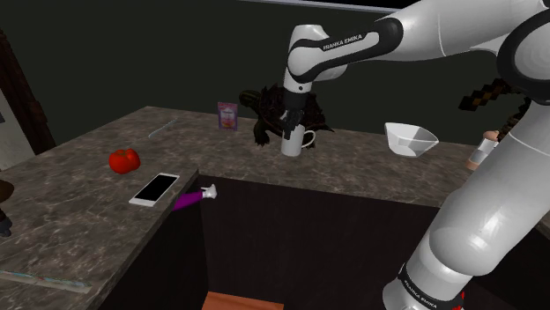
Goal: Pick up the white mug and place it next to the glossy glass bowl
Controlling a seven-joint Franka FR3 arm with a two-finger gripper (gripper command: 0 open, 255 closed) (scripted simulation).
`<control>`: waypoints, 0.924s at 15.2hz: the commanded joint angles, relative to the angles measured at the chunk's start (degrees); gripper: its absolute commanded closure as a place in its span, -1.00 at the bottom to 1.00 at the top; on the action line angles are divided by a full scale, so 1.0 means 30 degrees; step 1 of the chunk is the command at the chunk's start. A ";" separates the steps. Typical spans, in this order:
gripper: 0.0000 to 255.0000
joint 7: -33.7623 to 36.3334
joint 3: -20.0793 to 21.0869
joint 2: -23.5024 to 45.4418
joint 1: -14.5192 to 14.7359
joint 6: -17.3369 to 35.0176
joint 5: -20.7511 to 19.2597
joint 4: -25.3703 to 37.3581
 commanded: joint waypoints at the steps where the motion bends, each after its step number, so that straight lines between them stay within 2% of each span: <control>1: 1.00 0.0013 0.0007 -0.0123 0.0005 -0.0480 0.0000 0.0349; 14: 1.00 0.0008 0.0005 -0.0332 0.0004 -0.3806 0.0002 0.3466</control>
